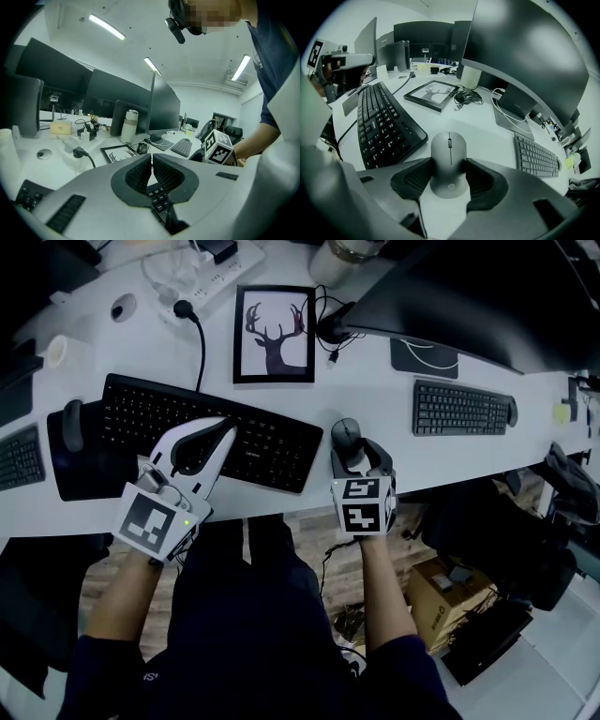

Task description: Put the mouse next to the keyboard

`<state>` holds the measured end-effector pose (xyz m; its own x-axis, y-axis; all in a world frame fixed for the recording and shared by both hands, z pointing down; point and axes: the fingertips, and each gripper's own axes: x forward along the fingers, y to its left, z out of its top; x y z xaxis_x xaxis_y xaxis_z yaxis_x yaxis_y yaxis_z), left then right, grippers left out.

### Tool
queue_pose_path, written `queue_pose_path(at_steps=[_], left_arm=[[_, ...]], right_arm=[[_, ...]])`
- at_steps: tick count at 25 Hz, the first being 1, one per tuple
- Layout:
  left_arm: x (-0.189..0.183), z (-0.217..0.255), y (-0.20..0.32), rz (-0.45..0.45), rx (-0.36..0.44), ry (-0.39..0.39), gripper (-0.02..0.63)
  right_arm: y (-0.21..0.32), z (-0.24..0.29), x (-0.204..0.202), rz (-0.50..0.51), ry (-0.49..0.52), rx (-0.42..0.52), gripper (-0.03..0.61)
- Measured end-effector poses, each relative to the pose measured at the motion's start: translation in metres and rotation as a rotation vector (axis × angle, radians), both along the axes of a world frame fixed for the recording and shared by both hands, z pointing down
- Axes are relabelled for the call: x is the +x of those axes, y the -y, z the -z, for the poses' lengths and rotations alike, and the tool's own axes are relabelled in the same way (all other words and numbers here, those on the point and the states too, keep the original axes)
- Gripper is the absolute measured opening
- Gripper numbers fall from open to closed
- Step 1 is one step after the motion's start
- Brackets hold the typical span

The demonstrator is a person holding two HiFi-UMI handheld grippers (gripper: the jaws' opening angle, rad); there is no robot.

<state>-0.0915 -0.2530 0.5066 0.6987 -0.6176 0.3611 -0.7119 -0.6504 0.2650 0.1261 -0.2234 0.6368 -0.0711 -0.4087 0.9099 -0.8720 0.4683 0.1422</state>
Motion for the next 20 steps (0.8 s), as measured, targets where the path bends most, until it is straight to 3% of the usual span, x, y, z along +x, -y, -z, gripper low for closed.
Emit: queue_pose_path(at_steps=[20], left_arm=[[0.0011, 0.0018, 0.0022, 0.004, 0.0, 0.006, 0.04]], right_arm=[[0.0026, -0.0063, -0.0017, 0.01, -0.008, 0.004, 0.239]])
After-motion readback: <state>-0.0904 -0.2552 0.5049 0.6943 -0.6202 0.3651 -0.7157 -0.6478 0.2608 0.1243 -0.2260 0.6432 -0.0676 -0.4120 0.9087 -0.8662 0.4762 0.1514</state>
